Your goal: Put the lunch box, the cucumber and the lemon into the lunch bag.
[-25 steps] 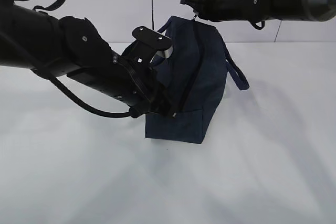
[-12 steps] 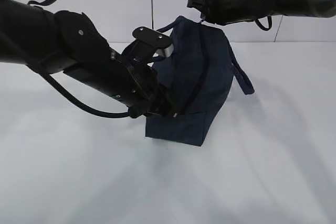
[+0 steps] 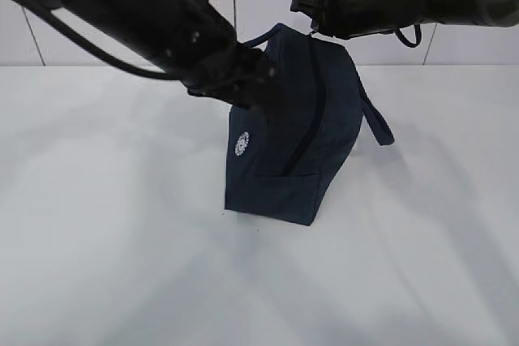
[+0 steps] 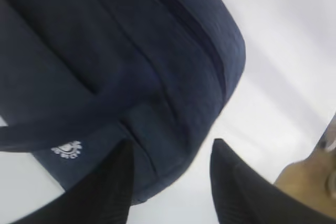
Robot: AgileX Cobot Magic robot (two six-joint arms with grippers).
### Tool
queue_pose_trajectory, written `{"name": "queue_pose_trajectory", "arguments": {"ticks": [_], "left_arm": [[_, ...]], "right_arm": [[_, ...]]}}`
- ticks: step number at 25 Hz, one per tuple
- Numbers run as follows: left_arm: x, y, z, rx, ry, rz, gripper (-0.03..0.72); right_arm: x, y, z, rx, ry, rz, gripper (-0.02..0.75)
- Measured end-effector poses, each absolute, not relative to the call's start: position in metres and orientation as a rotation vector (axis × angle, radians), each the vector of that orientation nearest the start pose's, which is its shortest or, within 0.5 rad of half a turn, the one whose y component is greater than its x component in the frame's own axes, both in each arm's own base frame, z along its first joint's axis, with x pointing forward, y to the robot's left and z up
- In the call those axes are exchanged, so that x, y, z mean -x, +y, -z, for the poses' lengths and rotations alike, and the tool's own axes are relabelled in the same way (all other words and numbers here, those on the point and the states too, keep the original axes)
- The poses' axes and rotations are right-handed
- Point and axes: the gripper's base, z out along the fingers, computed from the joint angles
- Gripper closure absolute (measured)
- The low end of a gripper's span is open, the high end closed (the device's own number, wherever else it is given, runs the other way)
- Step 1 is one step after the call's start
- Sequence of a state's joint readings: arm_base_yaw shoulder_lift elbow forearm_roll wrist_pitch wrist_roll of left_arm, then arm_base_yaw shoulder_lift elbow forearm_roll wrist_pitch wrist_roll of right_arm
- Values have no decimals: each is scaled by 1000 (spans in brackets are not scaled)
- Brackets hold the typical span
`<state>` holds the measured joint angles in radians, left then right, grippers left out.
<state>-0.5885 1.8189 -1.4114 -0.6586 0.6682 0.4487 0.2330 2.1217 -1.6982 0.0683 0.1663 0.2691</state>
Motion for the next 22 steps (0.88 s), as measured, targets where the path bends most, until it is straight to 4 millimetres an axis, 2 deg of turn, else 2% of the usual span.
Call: {"name": "queue_pose_trajectory", "arguments": {"ticks": [5, 9, 13, 16, 22], "left_arm": [[-341, -232, -300, -588, 2432, 847, 342], [-359, -225, -315, -525, 2458, 889, 340], [-377, -233, -306, -526, 2518, 920, 340], [-392, -241, -291, -538, 2552, 931, 340], [-415, -254, -274, -548, 2561, 947, 340]], "right_arm": [[-490, 118, -238, -112, 2091, -368, 721], [-490, 118, -238, -123, 2091, -377, 721], [-490, 118, -238, -127, 2092, -380, 720], [-490, 118, -237, -127, 2096, -380, 721], [-490, 118, -236, -127, 2109, -378, 721]]}}
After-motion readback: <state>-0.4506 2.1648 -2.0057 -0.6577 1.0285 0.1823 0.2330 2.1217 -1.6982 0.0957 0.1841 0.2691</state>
